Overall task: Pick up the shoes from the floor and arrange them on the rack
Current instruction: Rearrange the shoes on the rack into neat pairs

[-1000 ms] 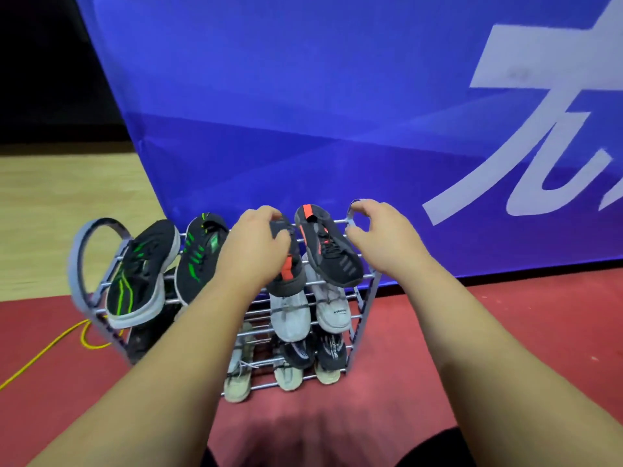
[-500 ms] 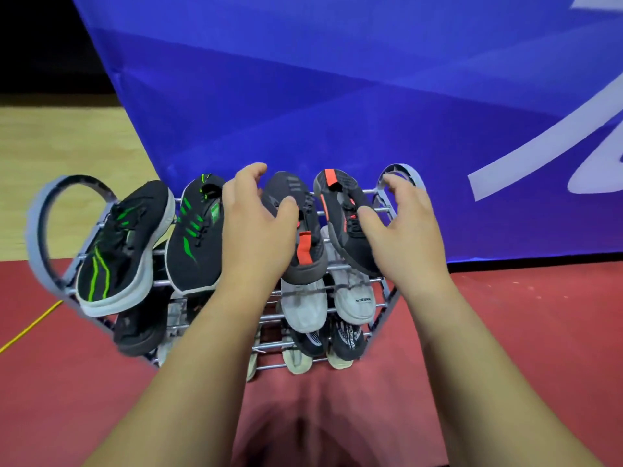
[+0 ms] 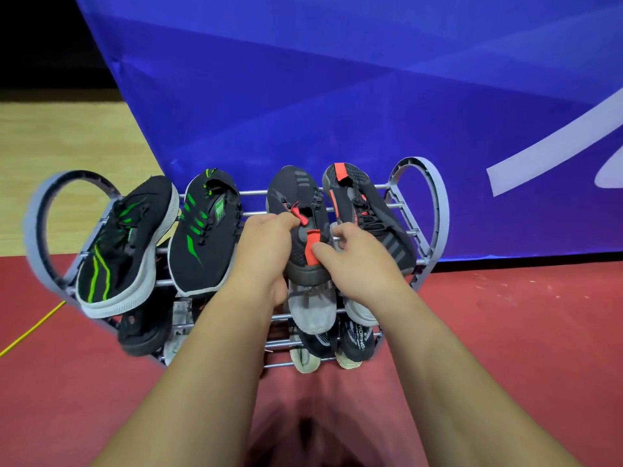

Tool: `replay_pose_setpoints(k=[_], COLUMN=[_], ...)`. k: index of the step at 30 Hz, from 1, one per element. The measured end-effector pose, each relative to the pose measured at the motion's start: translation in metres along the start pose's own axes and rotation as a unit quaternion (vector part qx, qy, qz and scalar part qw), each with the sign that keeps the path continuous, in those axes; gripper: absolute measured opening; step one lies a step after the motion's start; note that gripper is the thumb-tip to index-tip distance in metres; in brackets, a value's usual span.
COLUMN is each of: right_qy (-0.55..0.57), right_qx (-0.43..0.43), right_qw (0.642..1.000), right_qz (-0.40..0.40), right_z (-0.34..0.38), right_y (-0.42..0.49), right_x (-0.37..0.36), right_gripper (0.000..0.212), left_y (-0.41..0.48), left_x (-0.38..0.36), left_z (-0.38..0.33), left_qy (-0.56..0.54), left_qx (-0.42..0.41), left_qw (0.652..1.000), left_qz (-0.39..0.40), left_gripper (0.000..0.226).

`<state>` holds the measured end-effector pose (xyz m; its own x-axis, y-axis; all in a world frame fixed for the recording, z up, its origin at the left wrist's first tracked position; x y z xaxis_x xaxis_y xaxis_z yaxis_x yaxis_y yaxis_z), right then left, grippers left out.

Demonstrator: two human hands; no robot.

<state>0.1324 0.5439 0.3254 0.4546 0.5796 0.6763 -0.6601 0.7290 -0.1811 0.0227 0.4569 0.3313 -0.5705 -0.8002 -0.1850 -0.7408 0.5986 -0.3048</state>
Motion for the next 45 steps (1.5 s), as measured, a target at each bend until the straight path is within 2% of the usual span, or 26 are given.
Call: replay_pose_setpoints(k=[2,3,5,6,9,12,15,18,23,27,31,37,41,43,45], right_qy=[0.072,0.107,0.165,0.197,0.281,0.292,0.277,0.228,0.166,0.160,0.103,0.023,0.016,0.005,-0.009], right_qx=[-0.012,-0.018,-0.026,-0.030,-0.048,-0.052,-0.051,-0.040,-0.016,-0.008,0.016,0.025,0.060,0.050,0.023], right_qw=[0.997,0.994,0.986,0.980,0.958,0.955,0.959,0.973,0.986,0.987,0.994,0.999,0.981,0.971,0.973], right_qz=[0.004,0.001,-0.002,-0.002,-0.007,-0.003,0.010,0.003,-0.010,-0.025,-0.039,-0.033,-0.186,-0.233,-0.229], right_z=[0.001,0.000,-0.001,-0.001,-0.001,-0.003,-0.005,-0.006,-0.010,-0.022,-0.014,-0.008,-0.001,-0.009,-0.024], right_y=[-0.002,-0.002,0.000,0.000,0.000,0.001,0.000,-0.001,0.002,0.008,-0.001,-0.007,-0.013,-0.013,-0.010], right_x=[-0.006,-0.008,-0.010,-0.009,-0.003,-0.003,-0.007,-0.009,-0.014,-0.015,-0.006,0.003,0.046,0.066,0.074], right_gripper=[0.048,0.040,0.034,0.031,0.027,0.032,0.017,0.016,0.059,0.076,0.052,0.050,0.022,0.024,0.027], left_y=[0.002,0.006,0.009,0.009,0.011,0.010,0.015,0.016,0.014,0.010,0.009,0.006,0.006,0.004,-0.003], left_x=[0.001,0.003,0.007,0.009,0.009,0.007,0.008,0.009,0.008,0.008,0.012,0.014,0.007,-0.001,-0.014], left_z=[0.003,0.007,0.012,0.013,0.014,0.013,0.017,0.022,0.023,0.020,0.019,0.018,0.016,0.011,0.007], left_qy=[0.012,0.019,0.023,0.024,0.020,0.011,0.039,0.071,0.154,0.234,0.287,0.332,0.374,0.401,0.457], left_qx=[0.010,0.010,0.014,0.016,0.004,-0.010,-0.016,-0.020,-0.054,-0.069,-0.085,-0.083,-0.116,-0.164,-0.190], left_qw=[1.000,1.000,1.000,0.999,1.000,0.999,0.998,0.997,0.986,0.969,0.953,0.938,0.920,0.901,0.869], left_qz=[0.003,0.000,-0.013,-0.015,-0.001,0.029,0.038,0.037,0.042,0.039,0.049,0.058,0.013,-0.012,-0.002], left_gripper=[0.027,0.030,0.051,0.052,0.010,0.018,0.027,0.029,0.023,0.027,0.025,0.028,0.034,0.039,0.056])
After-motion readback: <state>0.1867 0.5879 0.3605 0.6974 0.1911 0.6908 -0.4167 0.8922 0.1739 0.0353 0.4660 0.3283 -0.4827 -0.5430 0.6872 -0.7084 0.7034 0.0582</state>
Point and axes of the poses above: each hand's wrist, its own y-axis towards the middle knuckle, its own x-axis out of the back of the hand, z = x × y, the point moved 3 cm from there along y, towards the middle knuckle, and after that the axes turned 2 degrees about z, right-handed, at the moved point
